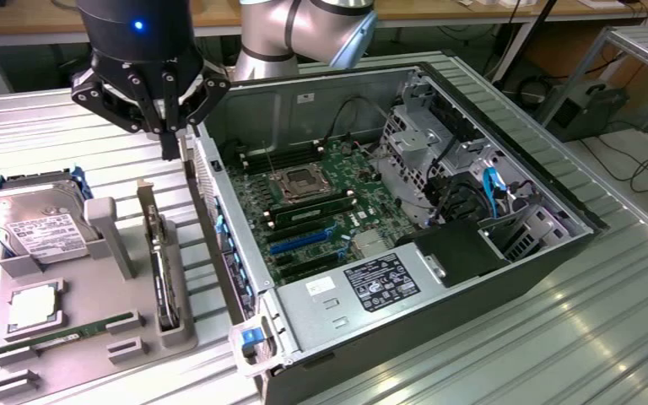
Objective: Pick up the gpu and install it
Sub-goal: 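Reach for the gpu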
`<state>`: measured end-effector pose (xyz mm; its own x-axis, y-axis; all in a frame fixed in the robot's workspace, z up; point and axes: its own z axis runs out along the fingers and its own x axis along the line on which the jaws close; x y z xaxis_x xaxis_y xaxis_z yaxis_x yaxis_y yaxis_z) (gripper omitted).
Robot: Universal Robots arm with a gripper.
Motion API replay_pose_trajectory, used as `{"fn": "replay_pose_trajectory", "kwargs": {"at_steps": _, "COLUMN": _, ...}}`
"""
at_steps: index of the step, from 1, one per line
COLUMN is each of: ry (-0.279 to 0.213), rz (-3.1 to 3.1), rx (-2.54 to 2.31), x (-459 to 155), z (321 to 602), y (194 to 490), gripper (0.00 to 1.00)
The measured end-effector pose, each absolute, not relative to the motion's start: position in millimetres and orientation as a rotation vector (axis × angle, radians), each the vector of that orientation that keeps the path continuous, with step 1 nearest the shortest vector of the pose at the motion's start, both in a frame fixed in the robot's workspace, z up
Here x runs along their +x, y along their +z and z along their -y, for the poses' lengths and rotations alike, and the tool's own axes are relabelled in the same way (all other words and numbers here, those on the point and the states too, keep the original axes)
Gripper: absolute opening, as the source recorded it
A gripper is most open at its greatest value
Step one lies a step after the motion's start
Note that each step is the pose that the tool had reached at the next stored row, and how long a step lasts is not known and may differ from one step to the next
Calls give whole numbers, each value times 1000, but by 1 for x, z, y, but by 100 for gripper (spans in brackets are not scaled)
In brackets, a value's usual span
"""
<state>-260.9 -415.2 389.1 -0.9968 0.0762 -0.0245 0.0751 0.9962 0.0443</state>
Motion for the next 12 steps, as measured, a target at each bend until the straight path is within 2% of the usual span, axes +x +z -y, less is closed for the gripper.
{"fn": "replay_pose_trajectory", "kwargs": {"at_steps": 12, "ry": 68, "rz": -3112, "rx": 118, "x": -261, "z": 422, "y": 389, "gripper": 11}}
